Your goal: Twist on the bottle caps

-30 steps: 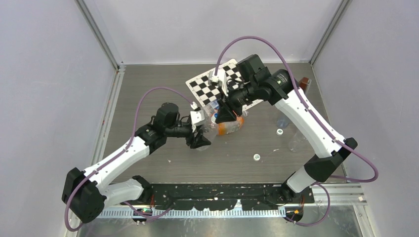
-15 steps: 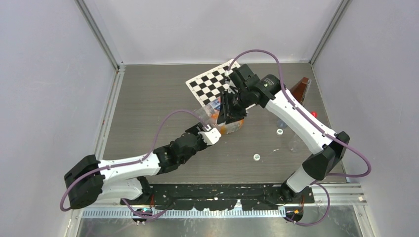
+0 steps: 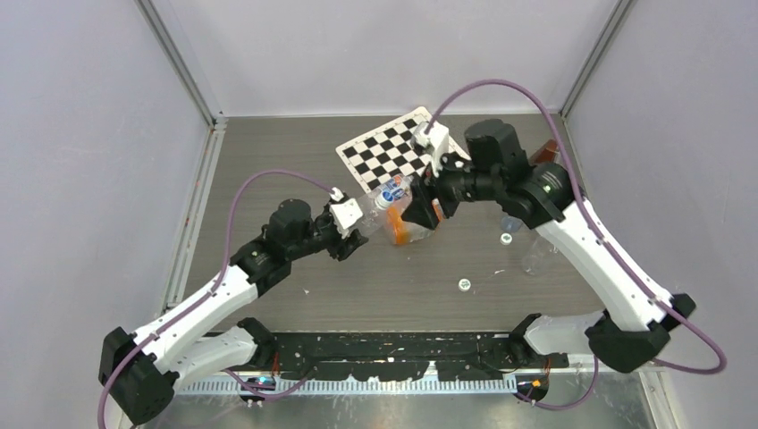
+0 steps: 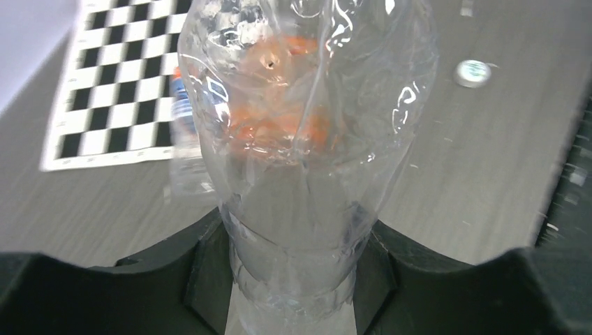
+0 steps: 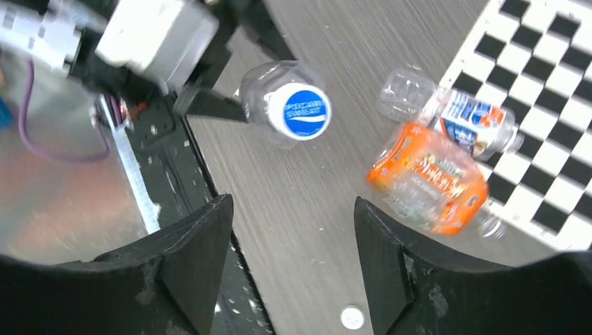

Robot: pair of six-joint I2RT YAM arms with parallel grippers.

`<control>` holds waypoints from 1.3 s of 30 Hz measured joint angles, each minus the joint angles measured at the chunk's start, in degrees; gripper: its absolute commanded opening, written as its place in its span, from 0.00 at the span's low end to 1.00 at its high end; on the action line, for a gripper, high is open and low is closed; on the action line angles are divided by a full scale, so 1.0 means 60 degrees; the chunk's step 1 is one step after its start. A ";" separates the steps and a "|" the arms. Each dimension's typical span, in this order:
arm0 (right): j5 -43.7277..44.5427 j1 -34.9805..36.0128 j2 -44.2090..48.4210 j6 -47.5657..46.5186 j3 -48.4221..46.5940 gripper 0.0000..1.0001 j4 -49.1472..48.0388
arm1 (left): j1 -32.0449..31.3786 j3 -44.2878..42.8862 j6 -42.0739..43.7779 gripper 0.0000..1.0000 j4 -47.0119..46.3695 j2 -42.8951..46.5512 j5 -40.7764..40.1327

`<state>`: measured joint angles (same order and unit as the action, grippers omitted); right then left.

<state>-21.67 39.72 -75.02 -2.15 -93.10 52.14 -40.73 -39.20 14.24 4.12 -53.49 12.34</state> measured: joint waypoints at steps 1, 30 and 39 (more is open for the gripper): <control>-0.0361 -0.0018 0.0313 -0.0707 0.0204 0.70 -0.0051 | 0.0229 -0.0219 -0.0015 0.00 0.0444 -0.0055 0.0790; -0.4575 -0.0018 0.0266 -0.7176 0.0681 0.10 0.1111 | 0.0426 -0.1537 0.1224 0.00 0.2980 -0.1209 0.5960; -0.4419 -0.0138 -0.0448 -0.5373 0.0299 0.01 0.1071 | 0.0397 -0.1443 0.0885 0.00 0.3122 -0.0965 0.5184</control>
<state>-48.18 38.89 -77.71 -34.39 -91.31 58.57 -38.35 -47.86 19.55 22.85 -59.29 43.44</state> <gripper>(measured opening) 0.395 0.543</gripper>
